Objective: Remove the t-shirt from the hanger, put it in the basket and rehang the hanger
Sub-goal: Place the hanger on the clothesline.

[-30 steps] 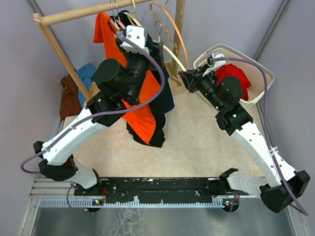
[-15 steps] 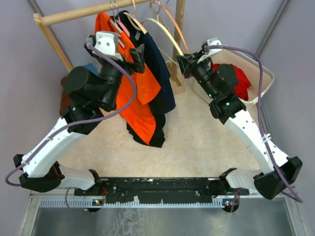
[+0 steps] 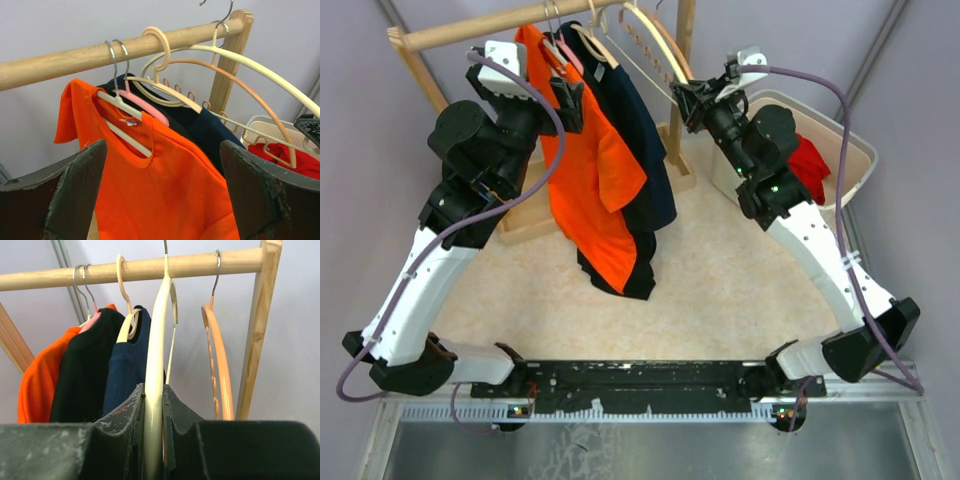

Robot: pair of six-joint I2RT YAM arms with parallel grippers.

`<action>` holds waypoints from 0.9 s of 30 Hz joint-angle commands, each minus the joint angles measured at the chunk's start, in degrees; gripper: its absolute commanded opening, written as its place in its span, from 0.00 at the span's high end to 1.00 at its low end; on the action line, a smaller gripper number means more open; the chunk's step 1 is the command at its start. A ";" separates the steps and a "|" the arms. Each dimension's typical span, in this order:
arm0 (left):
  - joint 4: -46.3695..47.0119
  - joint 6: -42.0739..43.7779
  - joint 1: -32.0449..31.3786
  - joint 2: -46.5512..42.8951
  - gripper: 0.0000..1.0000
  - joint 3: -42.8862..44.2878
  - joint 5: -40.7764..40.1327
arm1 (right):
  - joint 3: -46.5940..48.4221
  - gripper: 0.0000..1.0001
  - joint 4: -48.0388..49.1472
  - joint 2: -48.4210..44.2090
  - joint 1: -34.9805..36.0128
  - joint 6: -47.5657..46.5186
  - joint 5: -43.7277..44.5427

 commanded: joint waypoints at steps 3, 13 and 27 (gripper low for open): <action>-1.26 -6.38 7.02 -2.82 0.01 -2.79 6.53 | 6.05 1.00 4.53 3.50 0.68 -0.94 -0.44; -2.46 -12.65 15.93 -3.68 0.01 -4.76 15.31 | 5.27 0.98 1.23 4.21 0.68 -0.99 0.35; 0.36 -18.80 23.60 -3.82 0.01 -7.88 24.45 | 5.52 0.54 -5.29 -2.07 0.69 -1.69 -1.02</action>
